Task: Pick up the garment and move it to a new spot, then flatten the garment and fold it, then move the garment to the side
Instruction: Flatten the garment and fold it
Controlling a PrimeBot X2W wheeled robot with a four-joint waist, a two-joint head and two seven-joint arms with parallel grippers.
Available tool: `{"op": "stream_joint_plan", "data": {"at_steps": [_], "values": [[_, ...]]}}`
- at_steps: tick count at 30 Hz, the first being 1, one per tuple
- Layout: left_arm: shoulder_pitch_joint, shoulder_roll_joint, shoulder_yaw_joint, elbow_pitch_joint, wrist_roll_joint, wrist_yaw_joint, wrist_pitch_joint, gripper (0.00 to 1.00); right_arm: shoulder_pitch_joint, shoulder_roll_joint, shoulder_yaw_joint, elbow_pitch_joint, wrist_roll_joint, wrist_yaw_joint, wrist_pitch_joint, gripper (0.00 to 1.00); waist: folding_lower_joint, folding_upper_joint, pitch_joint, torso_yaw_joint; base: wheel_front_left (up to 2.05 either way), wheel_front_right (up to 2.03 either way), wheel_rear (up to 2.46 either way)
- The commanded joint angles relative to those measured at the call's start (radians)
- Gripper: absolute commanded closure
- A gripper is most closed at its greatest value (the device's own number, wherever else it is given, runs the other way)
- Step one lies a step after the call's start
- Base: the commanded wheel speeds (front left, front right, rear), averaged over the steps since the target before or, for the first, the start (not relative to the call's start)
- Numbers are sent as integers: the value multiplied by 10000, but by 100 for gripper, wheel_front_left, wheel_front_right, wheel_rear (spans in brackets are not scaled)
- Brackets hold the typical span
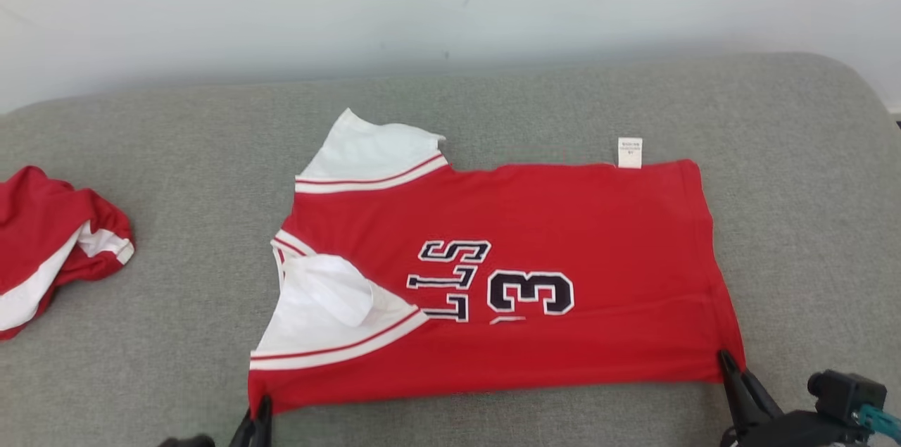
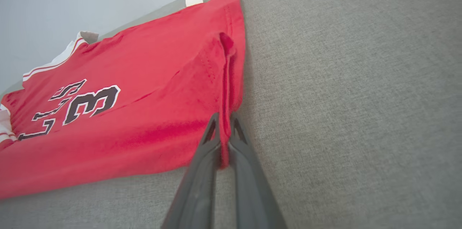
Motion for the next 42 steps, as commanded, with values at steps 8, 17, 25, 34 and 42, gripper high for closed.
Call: {"op": "stream_joint_plan", "data": {"at_steps": [8,17,25,34,42], "values": [[1070,-84,-156,-1168,-72,419,199,100,1151,269,-1036,-1109,-362,-25,767,100,1,1,-179,277,0,0,0],[1309,-34,-149,-1220,-58,581,262,0,1362,703,-1356,-1543,-835,-25,885,0,1,1,-510,227,0,0,0],[1296,103,755,-2511,935,1056,-70,0,1177,760,-1475,-2351,-1421,-25,-352,0,1,1,-794,219,0,0,0],[1445,286,2004,-4139,3181,1450,-65,0,872,1021,-944,-3133,-2527,-25,-1314,0,1,1,-1094,207,0,0,0],[1397,652,1848,-3918,3480,639,-67,0,950,1440,-761,-2919,-3099,-25,-1613,0,1,1,-1230,223,0,0,0]]}}
